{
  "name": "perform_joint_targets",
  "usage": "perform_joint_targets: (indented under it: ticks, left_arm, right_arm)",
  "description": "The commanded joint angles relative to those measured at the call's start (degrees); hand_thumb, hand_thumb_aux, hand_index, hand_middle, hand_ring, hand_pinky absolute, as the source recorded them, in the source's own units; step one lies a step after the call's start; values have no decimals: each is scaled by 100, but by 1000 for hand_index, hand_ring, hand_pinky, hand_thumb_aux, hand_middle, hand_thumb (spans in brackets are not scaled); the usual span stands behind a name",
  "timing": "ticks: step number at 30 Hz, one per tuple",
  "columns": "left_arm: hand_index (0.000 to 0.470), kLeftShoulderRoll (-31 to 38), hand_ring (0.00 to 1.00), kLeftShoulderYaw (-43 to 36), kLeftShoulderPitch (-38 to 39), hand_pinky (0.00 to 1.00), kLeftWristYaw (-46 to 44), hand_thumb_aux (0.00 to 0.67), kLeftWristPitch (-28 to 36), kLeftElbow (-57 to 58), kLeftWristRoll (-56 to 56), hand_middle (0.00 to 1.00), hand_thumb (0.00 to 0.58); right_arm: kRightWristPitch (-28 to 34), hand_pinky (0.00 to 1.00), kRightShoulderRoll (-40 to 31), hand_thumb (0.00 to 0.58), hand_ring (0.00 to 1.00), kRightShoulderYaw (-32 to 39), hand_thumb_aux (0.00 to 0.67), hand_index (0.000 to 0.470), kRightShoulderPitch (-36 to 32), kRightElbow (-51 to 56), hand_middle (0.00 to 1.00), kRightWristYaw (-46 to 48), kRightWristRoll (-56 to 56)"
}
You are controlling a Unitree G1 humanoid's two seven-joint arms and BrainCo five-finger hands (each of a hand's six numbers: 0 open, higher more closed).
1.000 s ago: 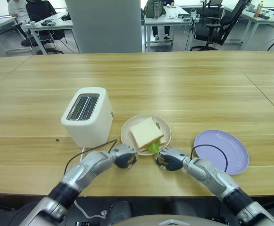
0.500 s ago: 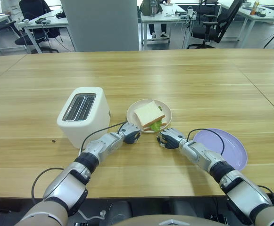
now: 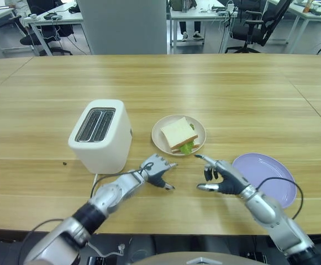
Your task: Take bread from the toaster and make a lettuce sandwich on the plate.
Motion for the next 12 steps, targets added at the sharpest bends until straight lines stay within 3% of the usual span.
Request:
perform_joint_targets:
  ticks: [1, 6, 12]
  left_arm:
    - [0, -33, 0, 969, 676, 0, -252, 0, 142, -1570, -1205, 0, 0]
    - [0, -508, 0, 1879, 1515, 0, -152, 0, 47, -2626, -2696, 0, 0]
    - [0, -1286, 0, 2791, 1702, 0, 140, 0, -503, -2572, -4453, 0, 0]
  right_arm:
    - [198, 0, 303, 0, 0, -500, 0, 0, 201, -727, 0, -4, 695]
    - [106, 0, 751, 0, 0, -749, 0, 0, 157, -858, 0, 11, 1128]
    - [29, 0, 1349, 0, 0, -1012, 0, 0, 37, -775, 0, -136, 1669]
